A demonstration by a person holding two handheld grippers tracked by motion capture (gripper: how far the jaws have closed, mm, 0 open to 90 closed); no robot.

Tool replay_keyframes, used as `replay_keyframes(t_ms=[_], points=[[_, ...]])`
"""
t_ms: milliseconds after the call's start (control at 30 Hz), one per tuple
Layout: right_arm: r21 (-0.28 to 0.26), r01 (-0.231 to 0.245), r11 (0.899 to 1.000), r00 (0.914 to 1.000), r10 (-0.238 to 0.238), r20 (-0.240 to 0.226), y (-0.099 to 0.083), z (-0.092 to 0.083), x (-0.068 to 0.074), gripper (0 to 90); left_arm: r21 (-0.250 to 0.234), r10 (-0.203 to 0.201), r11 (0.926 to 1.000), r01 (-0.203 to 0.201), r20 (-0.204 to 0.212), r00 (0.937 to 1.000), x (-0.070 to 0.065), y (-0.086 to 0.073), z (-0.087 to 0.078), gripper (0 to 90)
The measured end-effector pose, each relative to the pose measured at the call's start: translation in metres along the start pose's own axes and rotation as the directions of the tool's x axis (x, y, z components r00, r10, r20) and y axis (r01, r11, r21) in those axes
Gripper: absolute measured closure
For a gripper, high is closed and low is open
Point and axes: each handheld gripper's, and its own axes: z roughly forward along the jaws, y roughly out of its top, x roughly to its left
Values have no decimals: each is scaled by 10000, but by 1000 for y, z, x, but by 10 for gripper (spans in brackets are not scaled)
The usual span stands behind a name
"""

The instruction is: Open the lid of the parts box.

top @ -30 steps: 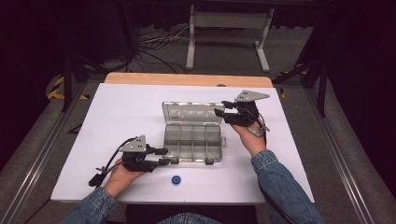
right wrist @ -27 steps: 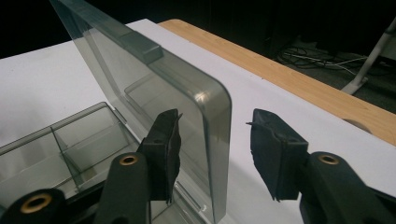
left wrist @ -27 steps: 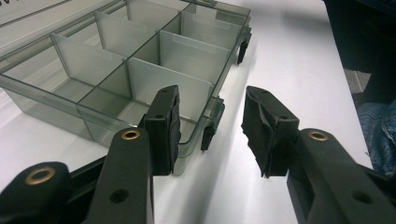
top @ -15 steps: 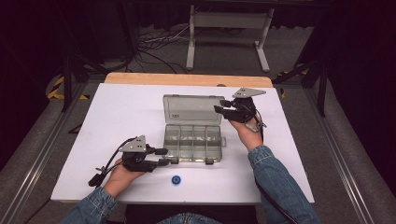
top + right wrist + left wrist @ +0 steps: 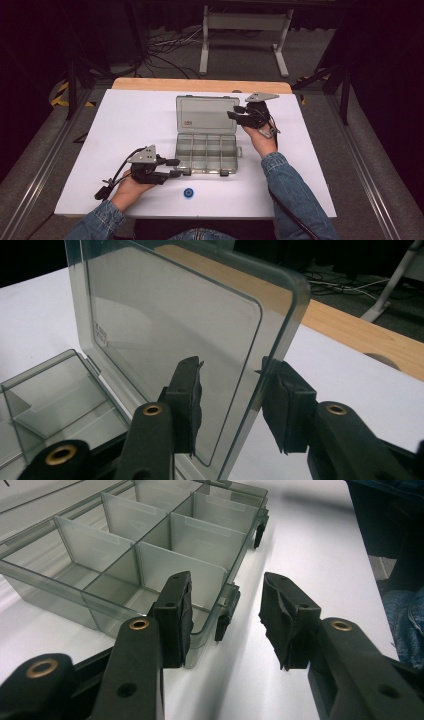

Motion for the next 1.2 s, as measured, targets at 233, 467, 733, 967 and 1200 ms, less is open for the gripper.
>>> replay_keyframes(t_ms=[233, 467, 733, 967, 1200], points=[[143, -170, 9998, 9999, 170, 15, -2, 8, -4, 572, -7, -9, 10000, 9, 13, 10000, 0, 0, 0, 562], [251, -292, 9993, 9996, 293, -40, -5, 16, -6, 468, -1, 16, 10000, -16, 3, 10000, 0, 0, 0, 560], [356, -513, 9980, 9985, 519, -153, -11, 28, -7, 346, 17, 50, 10000, -50, -43, 10000, 0, 0, 0, 557], [540, -754, 9957, 9967, 769, -260, -15, 34, -8, 272, 18, 54, 10000, -54, -64, 10000, 0, 0, 0, 557], [816, -1031, 9913, 9937, 1062, -353, -21, 39, -11, 236, 35, 72, 10000, -72, -85, 9999, -1, 0, 0, 555]])
